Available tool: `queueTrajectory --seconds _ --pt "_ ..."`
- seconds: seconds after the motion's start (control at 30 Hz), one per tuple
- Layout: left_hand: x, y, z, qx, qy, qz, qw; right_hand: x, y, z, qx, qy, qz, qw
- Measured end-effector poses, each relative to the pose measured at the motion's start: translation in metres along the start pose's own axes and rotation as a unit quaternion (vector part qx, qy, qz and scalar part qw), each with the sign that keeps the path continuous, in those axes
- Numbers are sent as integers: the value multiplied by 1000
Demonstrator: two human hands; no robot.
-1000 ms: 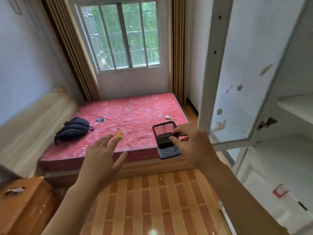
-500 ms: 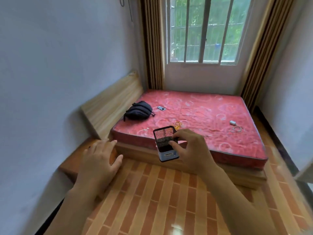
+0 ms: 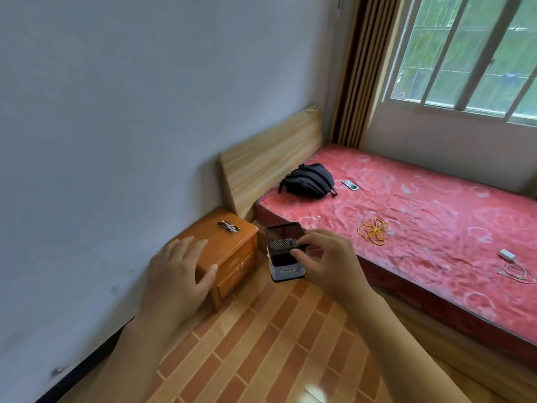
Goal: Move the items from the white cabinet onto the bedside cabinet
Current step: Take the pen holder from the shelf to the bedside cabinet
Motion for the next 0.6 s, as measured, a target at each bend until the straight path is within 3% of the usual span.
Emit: queueTrajectory --seconds 0.6 --pt "89 160 0 -151 53 -34 987 109 210 131 -42 69 -127 989"
Point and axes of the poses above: each hand's wrist, its own y-axis towards the middle knuckle, its own x-axis out of the palm, z = x × y, the point moved 1 cm from there along y, towards the middle knuckle, and after that the axes turned 5 degrees about z, right-handed, at the moved point
